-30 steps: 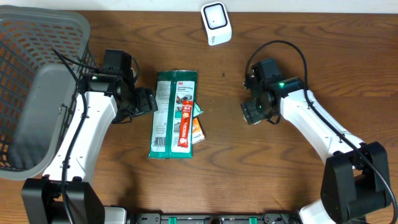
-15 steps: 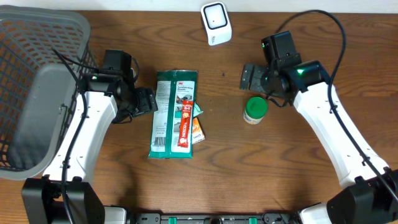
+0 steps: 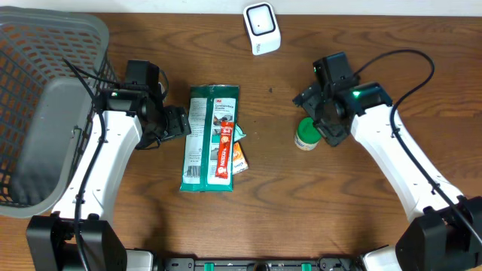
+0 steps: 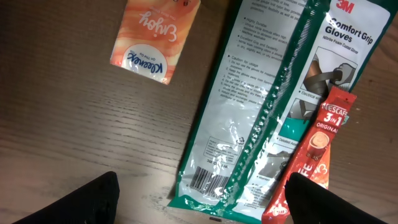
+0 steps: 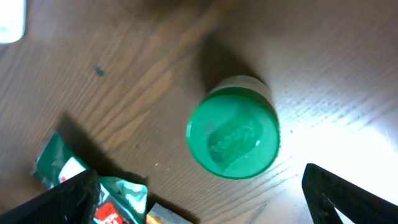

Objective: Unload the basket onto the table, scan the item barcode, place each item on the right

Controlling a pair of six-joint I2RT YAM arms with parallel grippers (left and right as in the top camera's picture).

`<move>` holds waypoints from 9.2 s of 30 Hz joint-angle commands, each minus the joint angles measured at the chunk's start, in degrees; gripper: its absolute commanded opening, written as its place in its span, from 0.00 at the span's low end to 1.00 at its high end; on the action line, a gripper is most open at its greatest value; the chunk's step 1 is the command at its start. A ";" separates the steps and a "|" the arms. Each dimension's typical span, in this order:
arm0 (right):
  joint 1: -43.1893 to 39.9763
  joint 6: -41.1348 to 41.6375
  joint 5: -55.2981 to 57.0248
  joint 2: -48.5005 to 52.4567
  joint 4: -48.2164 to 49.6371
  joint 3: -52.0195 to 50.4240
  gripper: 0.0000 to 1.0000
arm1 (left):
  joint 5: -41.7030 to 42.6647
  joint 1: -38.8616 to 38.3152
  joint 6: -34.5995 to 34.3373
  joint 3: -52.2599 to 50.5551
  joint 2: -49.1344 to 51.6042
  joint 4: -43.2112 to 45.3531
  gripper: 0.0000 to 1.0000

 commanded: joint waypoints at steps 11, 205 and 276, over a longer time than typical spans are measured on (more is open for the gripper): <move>0.63 18.51 1.40 0.11 14.29 -12.61 0.99 | -0.15 -0.02 -0.11 -0.02 0.46 -0.31 0.86; 1.60 -62.55 10.16 -5.64 26.75 -23.28 0.61 | -0.15 -0.02 -0.11 -0.02 0.46 -0.31 0.86; -4.28 -30.10 -2.29 15.74 -3.61 2.80 0.79 | -0.15 -0.02 -0.11 -0.02 0.46 -0.31 0.86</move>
